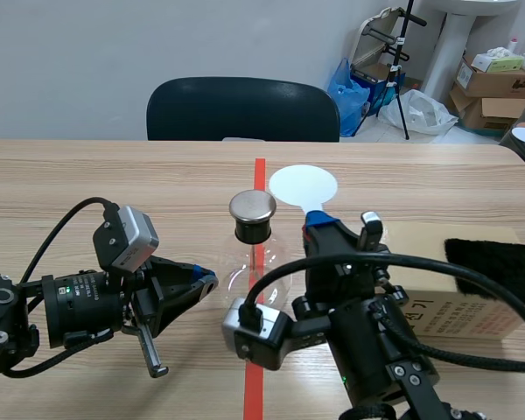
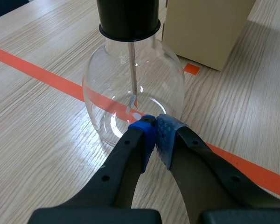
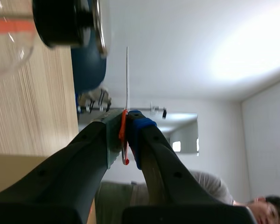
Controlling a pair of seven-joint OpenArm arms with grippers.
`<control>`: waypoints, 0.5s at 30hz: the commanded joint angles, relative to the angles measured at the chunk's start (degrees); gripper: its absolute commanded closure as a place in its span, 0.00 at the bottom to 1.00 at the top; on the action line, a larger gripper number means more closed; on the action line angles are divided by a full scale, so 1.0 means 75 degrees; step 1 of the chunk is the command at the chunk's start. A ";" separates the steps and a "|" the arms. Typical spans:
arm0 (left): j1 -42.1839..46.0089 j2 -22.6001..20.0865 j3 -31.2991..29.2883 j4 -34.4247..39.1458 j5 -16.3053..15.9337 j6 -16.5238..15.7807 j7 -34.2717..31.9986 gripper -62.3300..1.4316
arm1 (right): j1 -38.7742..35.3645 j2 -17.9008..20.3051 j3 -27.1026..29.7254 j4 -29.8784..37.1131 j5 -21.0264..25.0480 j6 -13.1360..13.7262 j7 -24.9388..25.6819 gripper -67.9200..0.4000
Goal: Do the electroscope experiment
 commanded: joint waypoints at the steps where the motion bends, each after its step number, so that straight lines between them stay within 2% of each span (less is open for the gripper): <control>1: -0.0082 0.0017 -0.0023 0.0122 -0.0082 -0.0009 -0.0105 0.93 | 0.0108 0.0079 -0.0026 0.0181 -0.0006 -0.0105 0.0181 0.98; 8: -0.0082 0.0017 -0.0023 0.0122 -0.0082 -0.0009 -0.0105 0.93 | 0.0108 0.0079 -0.0026 0.0181 -0.0006 -0.0105 0.1078 0.98; 15: -0.0082 0.0017 -0.0023 0.0122 -0.0082 -0.0009 -0.0105 0.93 | 0.0108 0.0079 -0.0026 0.0181 -0.0006 -0.0105 0.1425 0.98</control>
